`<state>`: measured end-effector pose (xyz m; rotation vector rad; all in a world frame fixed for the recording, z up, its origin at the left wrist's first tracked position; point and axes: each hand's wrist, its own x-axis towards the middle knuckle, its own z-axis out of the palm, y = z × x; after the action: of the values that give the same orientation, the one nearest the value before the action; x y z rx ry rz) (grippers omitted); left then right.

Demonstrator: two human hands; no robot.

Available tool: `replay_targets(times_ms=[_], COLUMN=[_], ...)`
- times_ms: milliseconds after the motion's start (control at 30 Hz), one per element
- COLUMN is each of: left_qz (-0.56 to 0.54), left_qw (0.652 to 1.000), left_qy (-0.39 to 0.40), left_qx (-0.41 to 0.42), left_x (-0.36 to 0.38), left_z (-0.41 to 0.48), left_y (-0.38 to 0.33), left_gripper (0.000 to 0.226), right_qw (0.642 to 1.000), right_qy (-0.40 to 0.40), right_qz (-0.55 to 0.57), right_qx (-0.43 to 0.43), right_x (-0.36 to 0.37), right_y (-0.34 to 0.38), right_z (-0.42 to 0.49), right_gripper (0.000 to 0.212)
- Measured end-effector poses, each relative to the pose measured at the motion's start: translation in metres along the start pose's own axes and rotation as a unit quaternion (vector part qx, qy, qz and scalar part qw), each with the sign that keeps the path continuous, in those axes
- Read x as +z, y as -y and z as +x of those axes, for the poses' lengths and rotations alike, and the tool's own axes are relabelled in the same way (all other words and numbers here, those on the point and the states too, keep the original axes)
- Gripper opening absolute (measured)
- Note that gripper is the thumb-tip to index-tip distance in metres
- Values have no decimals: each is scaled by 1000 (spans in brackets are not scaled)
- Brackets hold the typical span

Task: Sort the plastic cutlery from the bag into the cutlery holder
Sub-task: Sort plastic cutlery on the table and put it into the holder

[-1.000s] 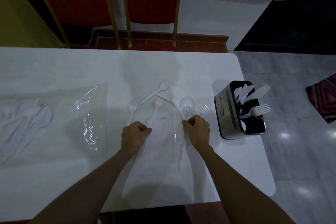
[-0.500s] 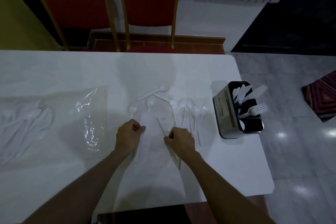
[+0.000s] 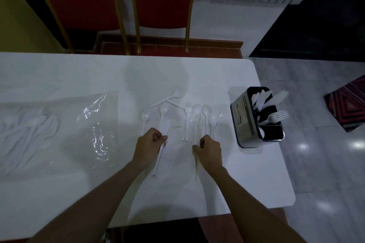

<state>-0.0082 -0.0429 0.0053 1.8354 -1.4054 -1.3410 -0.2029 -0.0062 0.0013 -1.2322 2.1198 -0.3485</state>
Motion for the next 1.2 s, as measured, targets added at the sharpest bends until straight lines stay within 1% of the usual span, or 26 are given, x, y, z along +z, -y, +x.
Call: replay_targets(times_ms=[100, 133, 200, 267, 400, 533, 667, 800, 900, 967, 1067, 1200], left_qz=[14, 4, -26, -25, 34, 91, 134, 188, 195, 190, 183, 197], left_qw=[1000, 1000, 999, 999, 999, 995, 990, 979, 977, 977, 978, 974], left_qy=[4, 7, 12, 13, 30, 41, 40, 76, 92, 98, 100, 113], left_qx=[-9, -17, -34, -37, -4, 15, 14, 19, 5, 4, 0, 4], left_x=[4, 7, 12, 20, 37, 56, 67, 66, 62, 57, 48, 37], left_z=[-2, -2, -3, -3, -6, -8, -13, -12, -12, -13, -13, -15], left_y=[-2, -2, -3, -6, -14, -19, -25, -25, -23, -20, -14, -12], left_gripper=[19, 19, 17, 18, 20, 19, 31, 39, 42, 40, 28, 10], right_qw=[999, 999, 999, 997, 997, 998, 996, 993, 991, 990, 997, 995], right_qy=[25, 18, -24, -55, -45, -26, -10, -1, -7, -5, 8, 71], right_qz=[15, 24, 43, 43, 29, 6, 38, 86, 103, 118, 74, 46], right_qx=[-37, -37, -9, 22, 59, 61, 74, 84, 90, 74, 31, 45], right_x=[6, 6, 2, -6, -15, -11, -14, -24, -30, -33, -32, -22], right_y=[5, 5, 1, -8, -22, -22, -25, -34, -40, -41, -36, -26], right_z=[-1, 0, 2, 4, 8, 13, 13, 11, 12, 10, 4, -3], right_gripper=[21, 22, 23, 22, 28, 25, 32, 31, 32, 30, 26, 27])
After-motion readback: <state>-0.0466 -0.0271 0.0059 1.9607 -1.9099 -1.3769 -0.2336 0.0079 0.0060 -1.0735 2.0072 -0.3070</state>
